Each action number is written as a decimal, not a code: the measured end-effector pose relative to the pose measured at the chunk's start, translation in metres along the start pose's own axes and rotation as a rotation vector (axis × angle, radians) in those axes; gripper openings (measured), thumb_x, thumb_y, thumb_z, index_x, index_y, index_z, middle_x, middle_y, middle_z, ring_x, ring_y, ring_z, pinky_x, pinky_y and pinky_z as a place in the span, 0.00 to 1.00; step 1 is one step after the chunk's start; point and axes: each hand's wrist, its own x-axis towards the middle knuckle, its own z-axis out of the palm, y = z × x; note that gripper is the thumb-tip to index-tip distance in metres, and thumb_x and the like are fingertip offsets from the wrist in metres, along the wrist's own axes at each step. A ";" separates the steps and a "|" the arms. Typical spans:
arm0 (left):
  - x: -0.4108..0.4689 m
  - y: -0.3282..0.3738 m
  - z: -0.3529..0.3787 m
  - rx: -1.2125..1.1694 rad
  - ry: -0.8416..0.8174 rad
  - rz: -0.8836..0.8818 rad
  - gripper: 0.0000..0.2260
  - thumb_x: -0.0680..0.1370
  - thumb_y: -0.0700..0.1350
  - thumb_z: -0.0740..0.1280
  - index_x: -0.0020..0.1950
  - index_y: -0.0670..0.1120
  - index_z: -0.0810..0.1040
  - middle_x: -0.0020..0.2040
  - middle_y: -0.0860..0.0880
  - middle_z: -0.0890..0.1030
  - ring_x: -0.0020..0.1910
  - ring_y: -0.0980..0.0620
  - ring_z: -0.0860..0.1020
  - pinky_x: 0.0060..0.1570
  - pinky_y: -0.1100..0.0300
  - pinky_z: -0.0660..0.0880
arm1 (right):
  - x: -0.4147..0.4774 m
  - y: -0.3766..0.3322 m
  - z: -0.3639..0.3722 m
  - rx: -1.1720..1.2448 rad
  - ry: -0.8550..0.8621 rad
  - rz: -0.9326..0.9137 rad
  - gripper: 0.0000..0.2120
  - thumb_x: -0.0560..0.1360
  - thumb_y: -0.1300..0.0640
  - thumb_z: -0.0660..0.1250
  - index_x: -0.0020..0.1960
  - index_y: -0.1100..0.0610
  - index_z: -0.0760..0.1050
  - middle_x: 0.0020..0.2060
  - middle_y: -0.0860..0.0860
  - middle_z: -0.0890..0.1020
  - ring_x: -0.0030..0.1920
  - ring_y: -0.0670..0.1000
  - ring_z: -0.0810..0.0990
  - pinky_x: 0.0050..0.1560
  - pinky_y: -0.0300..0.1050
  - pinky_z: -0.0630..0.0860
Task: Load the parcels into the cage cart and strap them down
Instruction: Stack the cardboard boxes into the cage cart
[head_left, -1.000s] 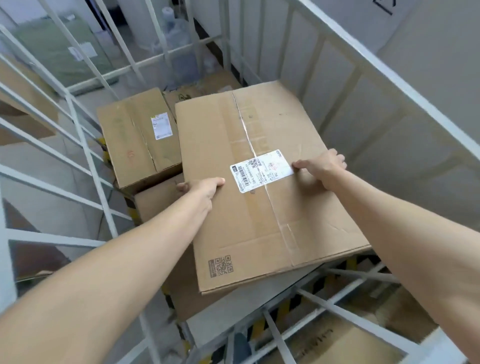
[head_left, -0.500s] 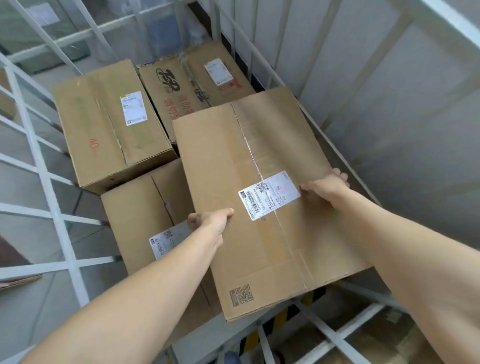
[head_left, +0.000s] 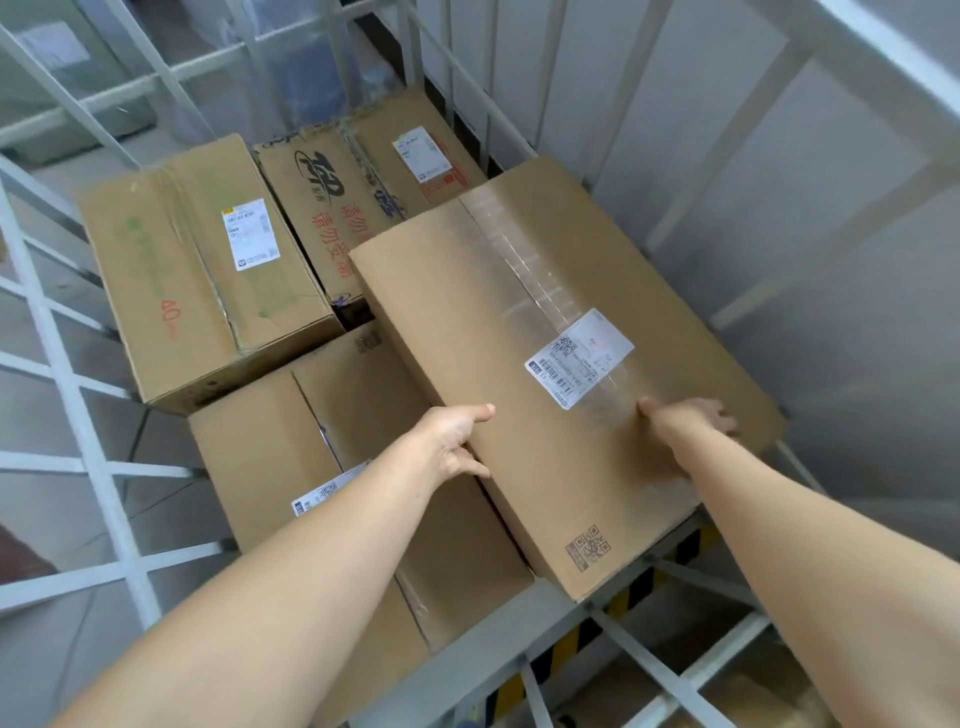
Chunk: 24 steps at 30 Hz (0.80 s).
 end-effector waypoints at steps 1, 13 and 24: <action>-0.001 0.001 0.002 0.006 0.012 0.025 0.27 0.77 0.39 0.68 0.72 0.37 0.61 0.77 0.37 0.52 0.74 0.31 0.51 0.62 0.29 0.62 | 0.002 0.006 0.001 0.027 -0.006 0.061 0.54 0.68 0.36 0.71 0.77 0.62 0.45 0.75 0.62 0.54 0.73 0.66 0.55 0.70 0.64 0.60; -0.040 0.001 -0.013 0.551 0.186 0.362 0.26 0.77 0.42 0.66 0.73 0.41 0.63 0.69 0.44 0.69 0.65 0.45 0.71 0.64 0.51 0.71 | -0.046 0.017 -0.037 0.067 -0.055 -0.233 0.14 0.70 0.53 0.68 0.50 0.62 0.75 0.46 0.57 0.80 0.46 0.60 0.80 0.47 0.49 0.79; -0.241 0.025 -0.032 1.273 0.140 0.900 0.20 0.79 0.44 0.61 0.71 0.44 0.67 0.69 0.45 0.70 0.64 0.47 0.72 0.57 0.58 0.68 | -0.271 0.018 -0.143 -0.236 0.043 -0.860 0.20 0.76 0.51 0.65 0.65 0.59 0.70 0.59 0.55 0.77 0.61 0.57 0.73 0.61 0.50 0.71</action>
